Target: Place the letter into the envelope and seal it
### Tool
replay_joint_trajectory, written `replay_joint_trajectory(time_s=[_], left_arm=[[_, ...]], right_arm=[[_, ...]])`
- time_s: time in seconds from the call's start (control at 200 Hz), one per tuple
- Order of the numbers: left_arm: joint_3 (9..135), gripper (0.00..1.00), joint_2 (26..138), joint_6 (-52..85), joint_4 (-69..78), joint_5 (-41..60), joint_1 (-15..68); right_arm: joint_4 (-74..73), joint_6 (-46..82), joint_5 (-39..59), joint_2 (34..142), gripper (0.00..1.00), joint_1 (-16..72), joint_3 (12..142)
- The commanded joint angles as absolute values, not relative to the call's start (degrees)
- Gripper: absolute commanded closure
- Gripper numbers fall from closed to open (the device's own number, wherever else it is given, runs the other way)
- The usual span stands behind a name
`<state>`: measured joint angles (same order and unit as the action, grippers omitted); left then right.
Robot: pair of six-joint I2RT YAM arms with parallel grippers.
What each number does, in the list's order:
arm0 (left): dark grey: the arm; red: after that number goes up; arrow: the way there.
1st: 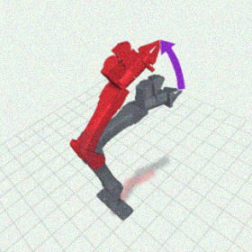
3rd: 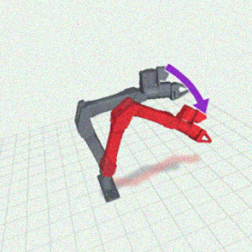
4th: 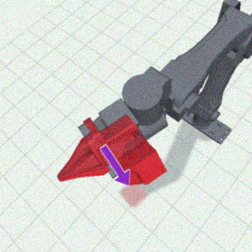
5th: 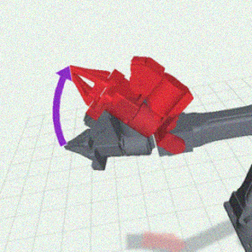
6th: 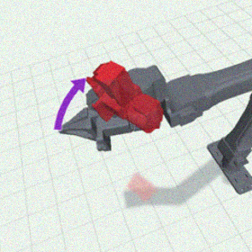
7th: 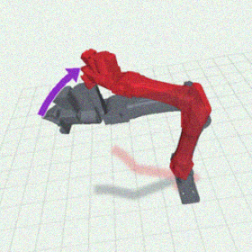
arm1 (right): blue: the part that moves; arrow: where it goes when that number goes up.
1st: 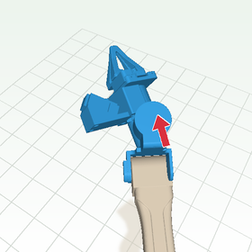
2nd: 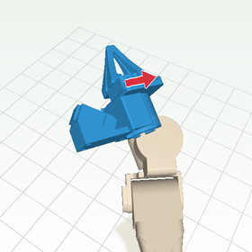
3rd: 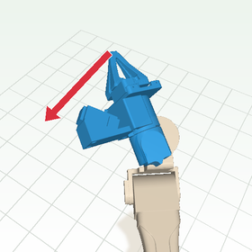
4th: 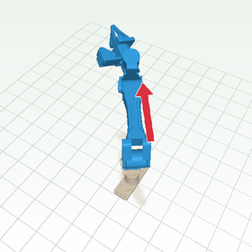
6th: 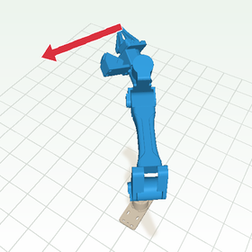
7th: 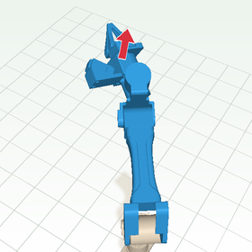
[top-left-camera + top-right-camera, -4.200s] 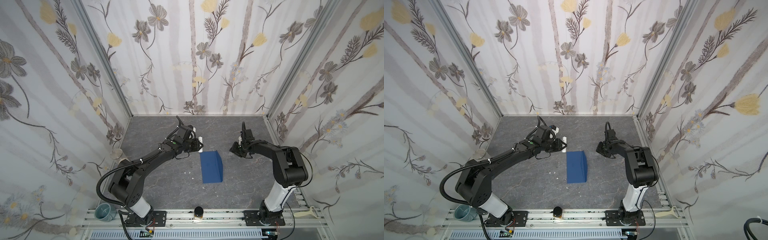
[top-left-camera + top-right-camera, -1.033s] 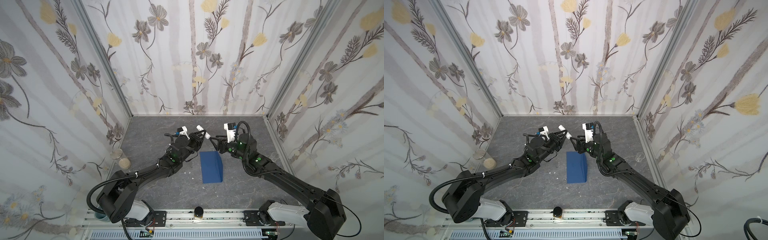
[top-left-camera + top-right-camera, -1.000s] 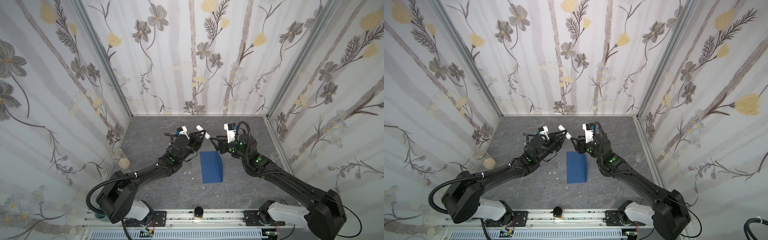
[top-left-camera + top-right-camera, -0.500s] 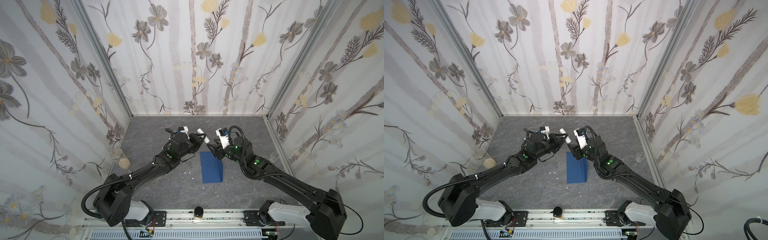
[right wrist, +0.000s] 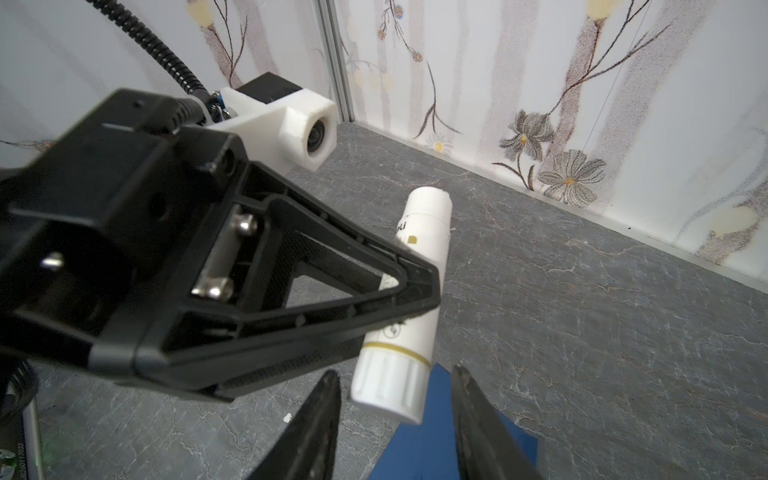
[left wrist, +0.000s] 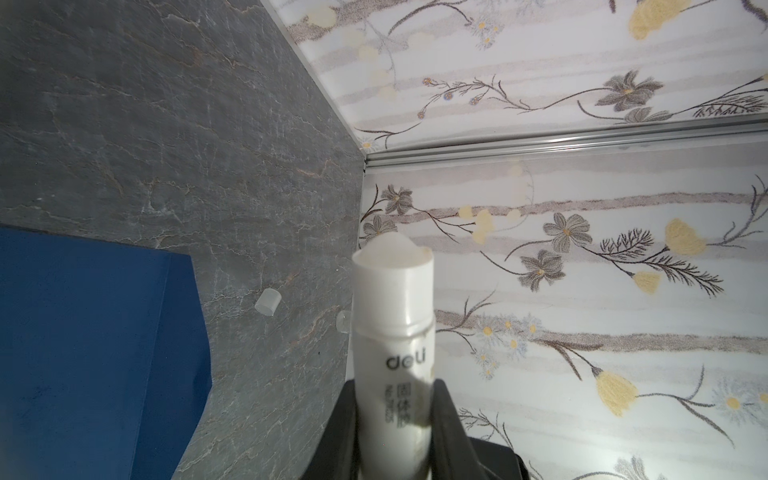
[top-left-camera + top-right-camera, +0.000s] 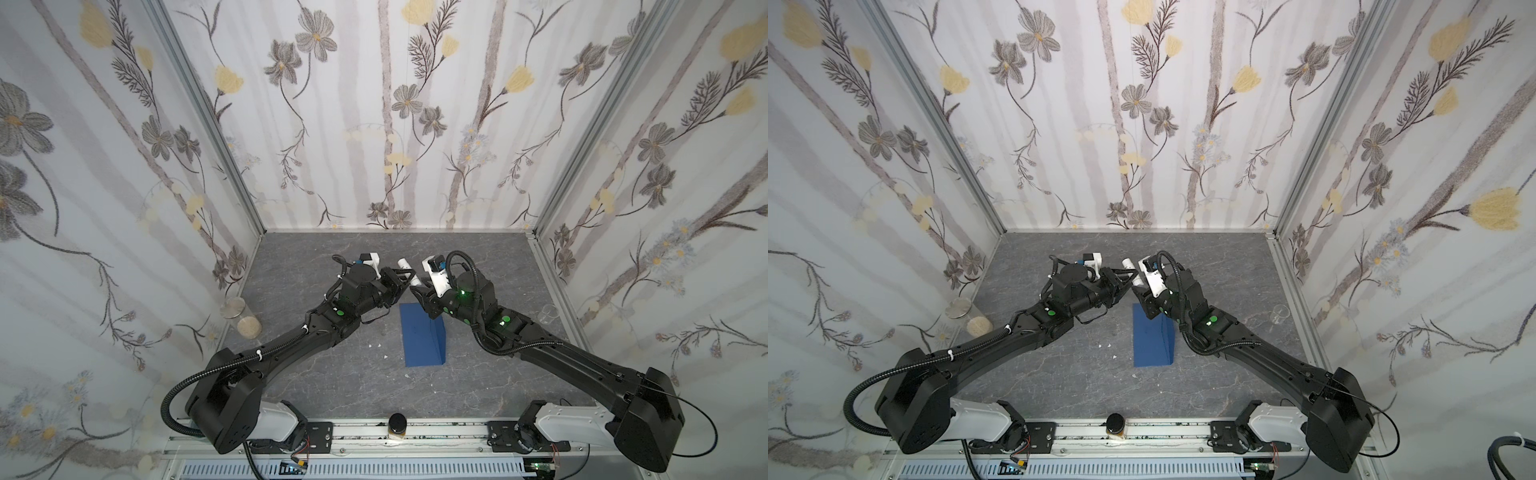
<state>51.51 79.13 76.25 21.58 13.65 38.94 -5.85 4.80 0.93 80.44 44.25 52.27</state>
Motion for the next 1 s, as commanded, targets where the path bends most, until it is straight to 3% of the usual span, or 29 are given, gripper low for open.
replay_joint_trajectory(time_s=[0.0,0.32,0.999], left_arm=[[51.9,1.00,78.6,75.5,22.5,14.2,38.9],[52.2,1.00,79.2,75.6,22.7,15.0,39.0],[47.2,1.00,77.8,76.2,28.5,9.0,41.1]], right_arm=[[-8.0,3.6,0.0,81.0,0.59,44.3,53.1],[-9.0,4.5,2.1,81.0,0.73,44.3,53.3],[-13.5,23.8,13.9,83.5,0.76,42.7,56.1]])
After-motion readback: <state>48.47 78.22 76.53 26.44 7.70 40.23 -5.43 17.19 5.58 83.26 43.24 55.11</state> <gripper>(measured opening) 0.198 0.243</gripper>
